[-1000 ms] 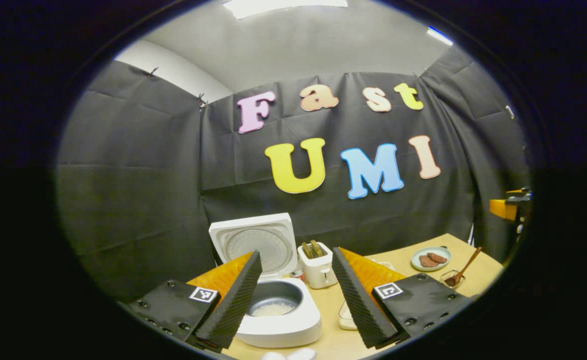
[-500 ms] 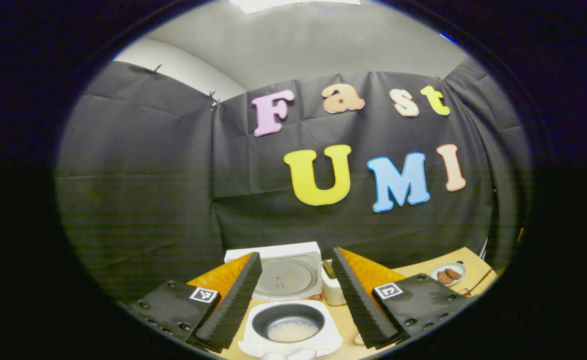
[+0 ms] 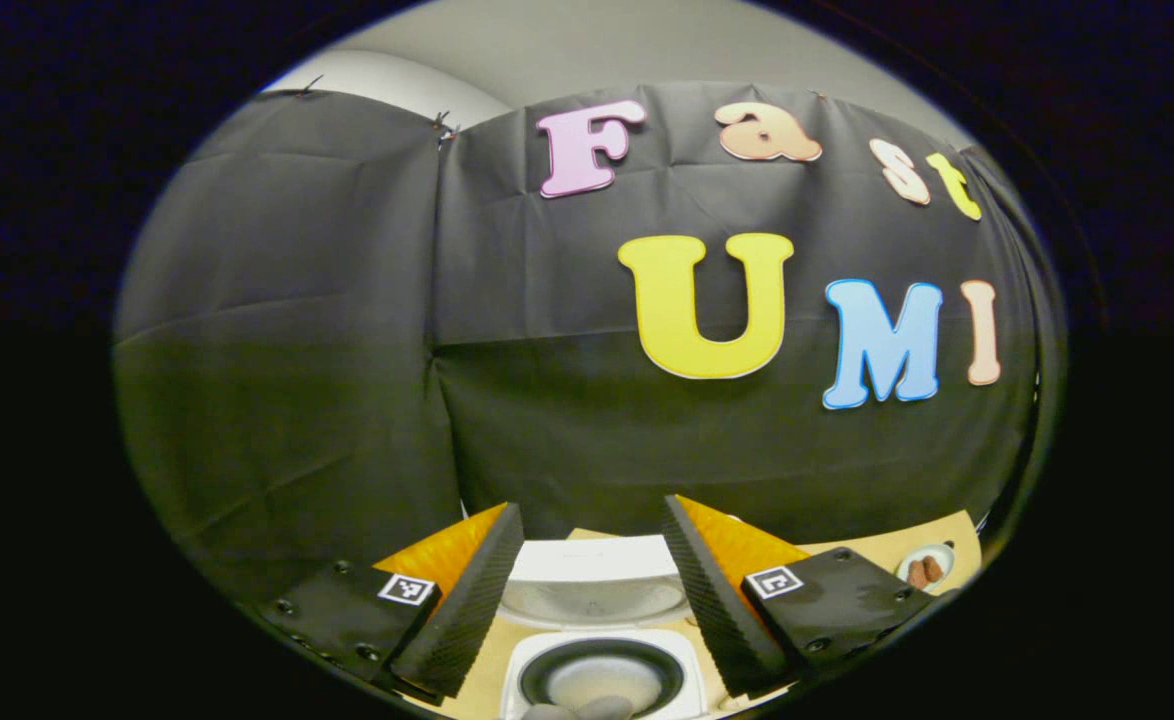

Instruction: Close the left gripper, press the button to open the rice cooker; take a wooden spoon from the chopstick holder with the right hand, scoop a spoonful of rice and pour it into the rice cooker, then put the wooden spoon back into the chopstick holder.

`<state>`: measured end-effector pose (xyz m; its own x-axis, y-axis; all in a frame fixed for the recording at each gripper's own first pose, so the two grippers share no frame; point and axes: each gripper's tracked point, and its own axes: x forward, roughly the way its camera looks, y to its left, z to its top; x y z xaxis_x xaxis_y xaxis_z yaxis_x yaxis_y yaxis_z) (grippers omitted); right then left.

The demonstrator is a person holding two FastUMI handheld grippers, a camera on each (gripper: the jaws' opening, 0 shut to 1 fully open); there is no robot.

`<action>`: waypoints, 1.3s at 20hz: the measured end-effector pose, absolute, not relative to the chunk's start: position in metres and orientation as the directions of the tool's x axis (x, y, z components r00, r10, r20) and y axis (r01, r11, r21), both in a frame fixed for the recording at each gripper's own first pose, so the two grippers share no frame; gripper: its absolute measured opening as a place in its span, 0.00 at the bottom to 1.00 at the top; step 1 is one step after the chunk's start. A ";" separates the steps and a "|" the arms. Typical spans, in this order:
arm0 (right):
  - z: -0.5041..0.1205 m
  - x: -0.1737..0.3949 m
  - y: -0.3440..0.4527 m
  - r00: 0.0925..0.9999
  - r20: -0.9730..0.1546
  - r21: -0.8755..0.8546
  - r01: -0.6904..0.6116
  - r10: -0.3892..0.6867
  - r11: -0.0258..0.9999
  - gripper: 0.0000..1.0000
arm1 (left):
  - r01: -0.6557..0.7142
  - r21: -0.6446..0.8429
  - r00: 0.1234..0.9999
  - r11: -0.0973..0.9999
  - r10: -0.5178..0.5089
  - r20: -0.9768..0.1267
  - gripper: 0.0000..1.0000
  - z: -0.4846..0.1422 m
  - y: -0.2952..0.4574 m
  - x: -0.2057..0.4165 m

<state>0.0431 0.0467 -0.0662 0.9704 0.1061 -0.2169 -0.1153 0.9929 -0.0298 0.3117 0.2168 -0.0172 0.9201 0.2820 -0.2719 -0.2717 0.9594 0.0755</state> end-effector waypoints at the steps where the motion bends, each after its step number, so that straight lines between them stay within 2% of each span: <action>1: -0.069 0.043 0.047 0.968 -0.226 -0.028 -0.118 0.108 0.993 1.00 | -0.268 0.082 0.909 0.960 0.280 -0.309 0.99 -0.027 0.219 0.322; 3: -0.071 0.046 0.048 0.965 -0.236 -0.023 -0.121 0.112 0.992 1.00 | -0.279 0.074 0.889 0.957 0.287 -0.358 1.00 -0.046 0.225 0.342; 4: -0.071 0.047 0.048 0.965 -0.238 -0.024 -0.122 0.113 0.992 1.00 | -0.288 0.091 0.877 0.953 0.301 -0.375 0.94 -0.053 0.233 0.350; 6: -0.072 0.047 0.047 0.964 -0.242 -0.033 -0.123 0.111 0.992 1.00 | -0.298 0.118 0.850 0.947 0.320 -0.418 1.00 -0.072 0.241 0.361; 9: -0.075 0.047 0.043 0.963 -0.249 -0.038 -0.118 0.105 0.992 1.00 | -0.309 0.074 0.814 0.948 0.304 -0.495 0.98 -0.098 0.239 0.362; 10: -0.076 0.047 0.043 0.961 -0.254 -0.031 -0.120 0.109 0.992 1.00 | -0.309 0.067 0.825 0.949 0.303 -0.477 1.00 -0.095 0.241 0.366; 14: -0.074 0.047 0.040 0.961 -0.254 -0.018 -0.119 0.110 0.993 0.96 | -0.288 0.057 0.807 0.956 0.274 -0.523 1.00 -0.096 0.237 0.358; 22: -0.073 0.042 0.052 0.954 -0.246 0.026 -0.168 0.169 0.985 0.99 | -0.223 0.024 0.788 0.975 0.194 -0.584 1.00 -0.113 0.218 0.286; 26: -0.075 0.037 0.059 0.948 -0.247 0.047 -0.197 0.203 0.979 1.00 | -0.224 -0.018 0.698 0.974 0.148 -0.700 1.00 -0.173 0.209 0.244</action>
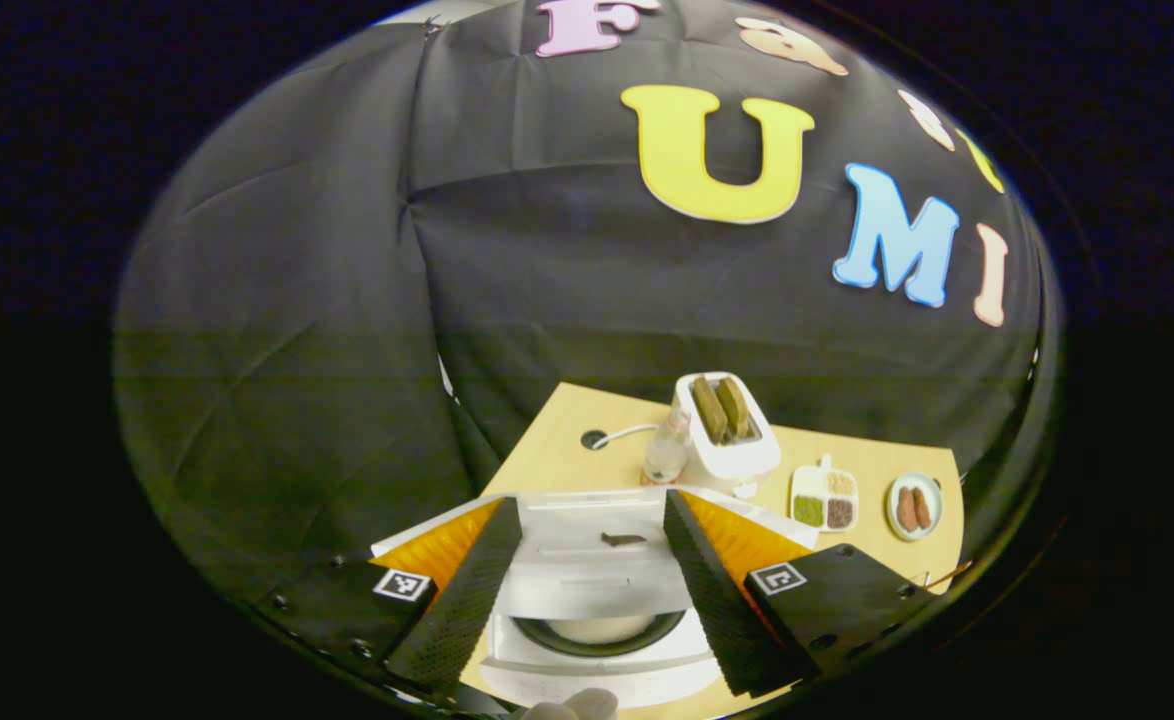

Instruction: Close the left gripper, press the button to open the rice cooker; take a wooden spoon from the chopstick holder with the right hand, scoop a spoonful of rice and pour it into the rice cooker, then put the wooden spoon back into the chopstick holder.

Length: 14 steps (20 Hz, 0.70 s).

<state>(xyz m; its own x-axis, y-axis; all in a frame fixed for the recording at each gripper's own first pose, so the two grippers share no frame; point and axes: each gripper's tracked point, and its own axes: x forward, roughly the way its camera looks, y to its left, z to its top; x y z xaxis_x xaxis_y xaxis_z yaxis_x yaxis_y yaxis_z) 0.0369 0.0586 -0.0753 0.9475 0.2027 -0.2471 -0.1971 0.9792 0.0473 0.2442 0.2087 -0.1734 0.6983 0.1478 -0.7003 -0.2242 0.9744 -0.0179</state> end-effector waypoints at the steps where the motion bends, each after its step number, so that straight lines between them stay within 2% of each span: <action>1: -0.076 0.036 0.060 0.946 -0.249 0.050 -0.203 0.209 0.978 0.96 | -0.223 -0.018 0.676 0.975 0.141 -0.723 1.00 -0.187 0.206 0.234; 2: -0.078 0.035 0.060 0.944 -0.252 0.051 -0.207 0.213 0.977 1.00 | -0.221 -0.015 0.662 0.975 0.138 -0.737 1.00 -0.204 0.205 0.226; 4: -0.085 0.034 0.057 0.939 -0.267 0.048 -0.210 0.216 0.976 1.00 | -0.209 -0.017 0.628 0.978 0.120 -0.769 0.96 -0.232 0.200 0.211; 7: -0.096 0.031 0.059 0.929 -0.295 0.055 -0.217 0.223 0.975 1.00 | -0.206 -0.030 0.554 0.978 0.092 -0.827 0.96 -0.273 0.191 0.188; 14: -0.103 0.033 0.064 0.918 -0.319 0.060 -0.231 0.238 0.971 1.00 | -0.168 -0.023 0.483 0.986 0.062 -0.874 0.98 -0.313 0.176 0.170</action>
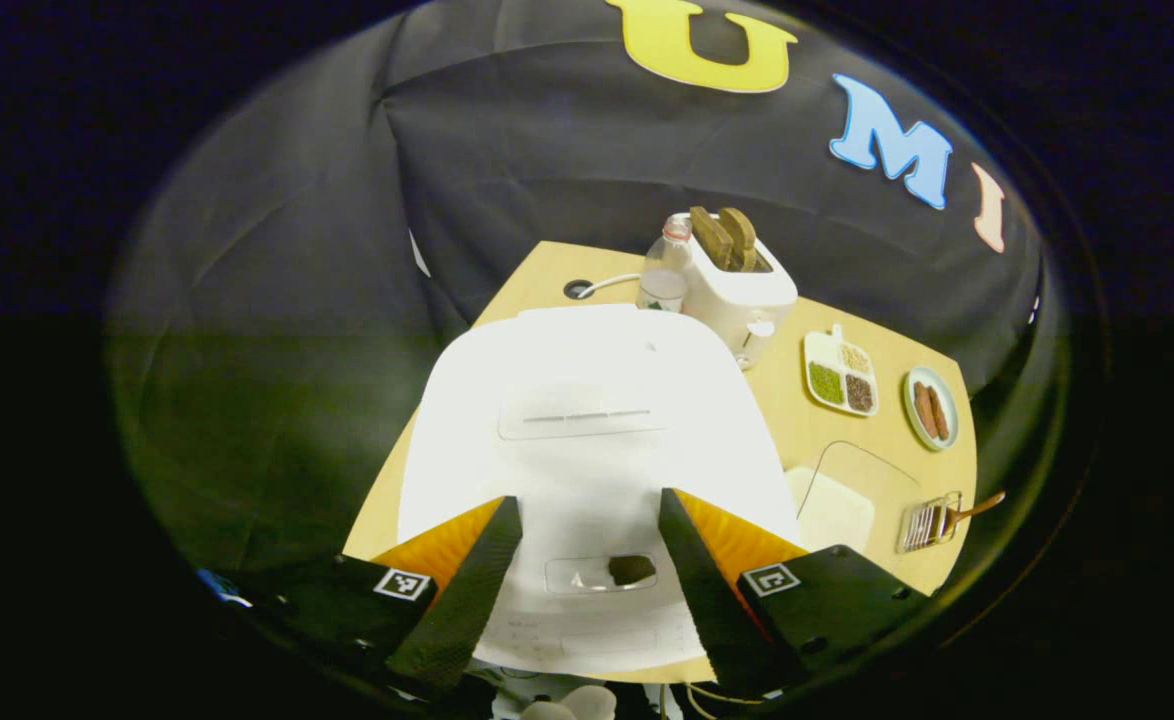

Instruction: Close the left gripper, press the button to open the rice cooker; take a wooden spoon from the chopstick holder with the right hand, scoop a spoonful of rice and pour it into the rice cooker, then put the wooden spoon back into the chopstick holder.

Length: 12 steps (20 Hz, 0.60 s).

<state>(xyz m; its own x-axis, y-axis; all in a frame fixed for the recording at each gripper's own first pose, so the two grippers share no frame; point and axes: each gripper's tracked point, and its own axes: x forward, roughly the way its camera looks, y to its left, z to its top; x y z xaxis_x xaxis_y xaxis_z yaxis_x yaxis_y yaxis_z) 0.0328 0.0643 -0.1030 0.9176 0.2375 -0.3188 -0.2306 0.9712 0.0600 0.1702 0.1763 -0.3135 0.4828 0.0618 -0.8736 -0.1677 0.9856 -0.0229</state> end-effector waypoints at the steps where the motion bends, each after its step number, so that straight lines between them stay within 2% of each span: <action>1: -0.103 0.034 0.065 0.917 -0.319 0.053 -0.233 0.237 0.971 1.00 | -0.162 -0.024 0.466 0.986 0.055 -0.883 0.99 -0.321 0.173 0.165; 7: -0.102 0.040 0.071 0.917 -0.311 0.070 -0.242 0.252 0.968 1.00 | -0.134 0.000 0.517 0.991 0.070 -0.853 0.96 -0.317 0.172 0.167; 12: -0.099 0.043 0.066 0.919 -0.308 0.070 -0.235 0.245 0.970 1.00 | -0.151 -0.010 0.512 0.988 0.070 -0.856 1.00 -0.316 0.174 0.167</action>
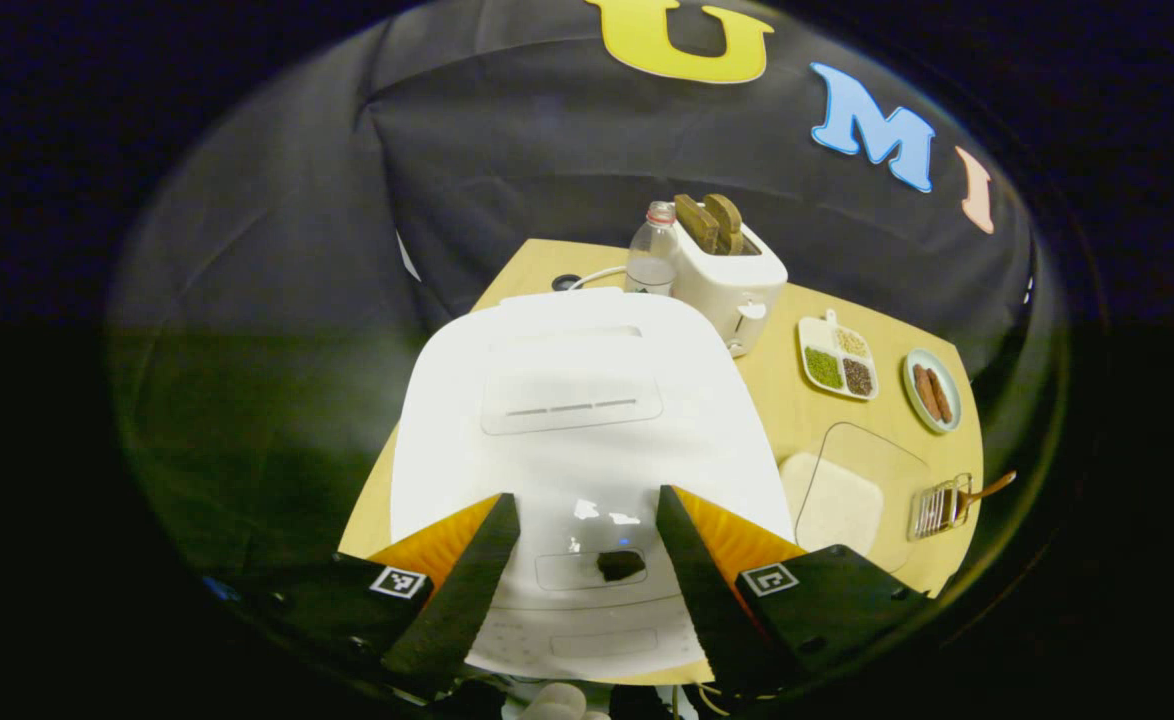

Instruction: Close the left gripper, press the button to open the rice cooker; take a wooden spoon from the chopstick holder with the right hand, scoop a spoonful of rice and pour it into the rice cooker, then put the wooden spoon back into the chopstick holder.

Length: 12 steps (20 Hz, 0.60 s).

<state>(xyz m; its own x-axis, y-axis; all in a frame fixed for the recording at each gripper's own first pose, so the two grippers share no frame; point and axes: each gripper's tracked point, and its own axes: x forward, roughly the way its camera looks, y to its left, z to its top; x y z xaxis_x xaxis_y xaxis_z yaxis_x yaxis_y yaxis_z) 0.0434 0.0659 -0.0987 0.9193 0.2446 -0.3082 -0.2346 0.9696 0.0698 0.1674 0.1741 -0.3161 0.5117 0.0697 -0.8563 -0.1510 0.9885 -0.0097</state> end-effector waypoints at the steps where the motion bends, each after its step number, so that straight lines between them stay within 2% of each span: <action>1: -0.101 0.043 0.066 0.917 -0.315 0.070 -0.235 0.245 0.970 1.00 | -0.152 -0.007 0.510 0.988 0.073 -0.857 0.98 -0.315 0.173 0.168; 3: -0.100 0.042 0.065 0.917 -0.317 0.071 -0.234 0.244 0.970 1.00 | -0.163 -0.004 0.525 0.987 0.083 -0.847 0.96 -0.315 0.174 0.171; 4: -0.098 0.042 0.064 0.920 -0.311 0.065 -0.232 0.241 0.971 1.00 | -0.159 0.000 0.538 0.987 0.086 -0.838 0.98 -0.315 0.174 0.174; 8: -0.089 0.041 0.062 0.929 -0.289 0.033 -0.233 0.232 0.972 1.00 | -0.150 0.047 0.597 0.987 0.129 -0.792 0.97 -0.304 0.176 0.183; 10: -0.082 0.042 0.060 0.941 -0.257 0.026 -0.220 0.220 0.975 1.00 | -0.159 0.051 0.694 0.986 0.148 -0.705 0.99 -0.279 0.175 0.194; 12: -0.074 0.043 0.056 0.956 -0.217 0.035 -0.196 0.199 0.980 1.00 | -0.164 0.055 0.805 0.985 0.166 -0.570 1.00 -0.235 0.167 0.202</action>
